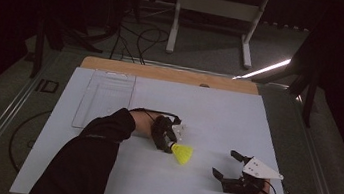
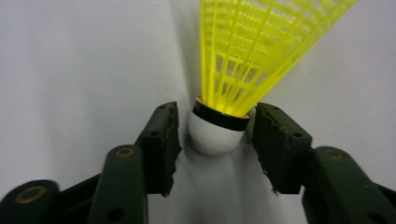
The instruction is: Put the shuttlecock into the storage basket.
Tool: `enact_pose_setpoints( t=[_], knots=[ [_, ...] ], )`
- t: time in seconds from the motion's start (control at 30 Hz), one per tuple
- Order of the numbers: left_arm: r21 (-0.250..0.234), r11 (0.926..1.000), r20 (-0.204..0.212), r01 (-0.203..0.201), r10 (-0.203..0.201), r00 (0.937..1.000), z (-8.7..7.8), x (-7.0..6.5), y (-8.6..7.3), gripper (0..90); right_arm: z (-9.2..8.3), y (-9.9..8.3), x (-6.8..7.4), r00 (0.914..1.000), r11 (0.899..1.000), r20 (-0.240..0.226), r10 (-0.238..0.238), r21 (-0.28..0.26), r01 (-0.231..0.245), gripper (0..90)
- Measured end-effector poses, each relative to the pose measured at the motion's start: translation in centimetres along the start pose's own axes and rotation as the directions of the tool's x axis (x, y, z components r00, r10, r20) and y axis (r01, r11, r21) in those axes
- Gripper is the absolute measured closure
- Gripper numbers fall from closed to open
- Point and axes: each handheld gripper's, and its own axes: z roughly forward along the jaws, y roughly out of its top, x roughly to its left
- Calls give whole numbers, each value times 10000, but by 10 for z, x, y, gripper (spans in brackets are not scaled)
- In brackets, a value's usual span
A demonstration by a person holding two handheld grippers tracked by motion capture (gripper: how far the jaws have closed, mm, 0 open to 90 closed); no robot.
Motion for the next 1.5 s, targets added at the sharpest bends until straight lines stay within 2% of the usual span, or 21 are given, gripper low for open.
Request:
enact_pose_setpoints(
  t=[0.23, 0.4, 0.6, 0.73, 0.8, 0.87, 0.9, 0.97, 1.07, 1.2, 1.23, 1.3, 1.33, 1.4, 1.43, 1.47, 1.5],
  knots=[
    [80, 10000, 138, -26, 25, 9999, 0, 1, 2, 613, 0, 0, 0, 10000, 10000, 12, -11, 1, 11, 86],
    [176, 9998, 204, 42, -46, 9998, -1, 2, 3, 630, 0, 0, 0, 10000, 10000, 21, 8, 16, -9, 86],
    [470, 9980, 357, 413, -430, 9984, -1, 2, 6, 636, -1, 0, 0, 10000, 10000, 40, 0, 29, 0, 86],
    [714, 9938, 317, 847, -871, 9957, -2, 2, 8, 637, -1, 0, 0, 10000, 10000, 42, -2, -9, 2, 86],
    [859, 9859, 394, 1433, -1471, 9883, -3, 3, 10, 637, -1, 0, 0, 10000, 10000, 45, -12, -5, 12, 86],
    [1028, 9805, 427, 1673, -1724, 9841, -5, 3, 12, 637, -1, 0, 0, 10000, 10000, 49, 11, 3, -11, 86],
    [1142, 9755, 453, 1882, -1944, 9799, -6, 3, 13, 637, -1, 0, 0, 10000, 10000, 54, -7, 2, 7, 86],
    [1146, 9726, 430, 2021, -2081, 9772, -9, 2, 14, 638, -1, 0, 0, 10000, 10000, 62, 8, 10, -8, 86],
    [1093, 9646, 381, 2398, -2452, 9687, -13, 3, 17, 639, -1, 0, -1, 10000, 10000, 65, 7, 38, -8, 86],
    [1055, 9573, 594, 2691, -2762, 9593, -18, 1, 20, 639, -1, 0, 0, 10000, 10000, 86, 13, 36, -14, 86],
    [1051, 9573, 570, 2694, -2762, 9594, -19, 0, 21, 639, -1, 0, -1, 10000, 10000, 78, 9, 36, -9, 86],
    [1121, 9527, 675, 2825, -2910, 9544, -21, -1, 22, 639, 0, -1, -1, 10000, 10000, 84, 43, 51, -43, 86],
    [1149, 9520, 590, 2837, -2917, 9547, -23, -1, 22, 639, 0, -1, -1, 10000, 10000, 73, 48, 57, -48, 86],
    [1110, 9436, 753, 3120, -3210, 9441, -26, -1, 23, 640, 0, -1, 0, 10000, 10000, 86, 48, 54, -48, 86],
    [1110, 9436, 753, 3120, -3210, 9441, -26, -1, 23, 640, 0, -1, 0, 10000, 10000, 86, 48, 54, -48, 86],
    [1153, 9373, 671, 3290, -3378, 9388, -29, -1, 24, 640, 0, -1, 0, 9999, 10000, 85, 65, 60, -65, 86],
    [1018, 9386, 671, 3295, -3370, 9391, -31, -2, 25, 640, 0, -1, 0, 9999, 10000, 85, 64, 63, -64, 86]
  ],
)
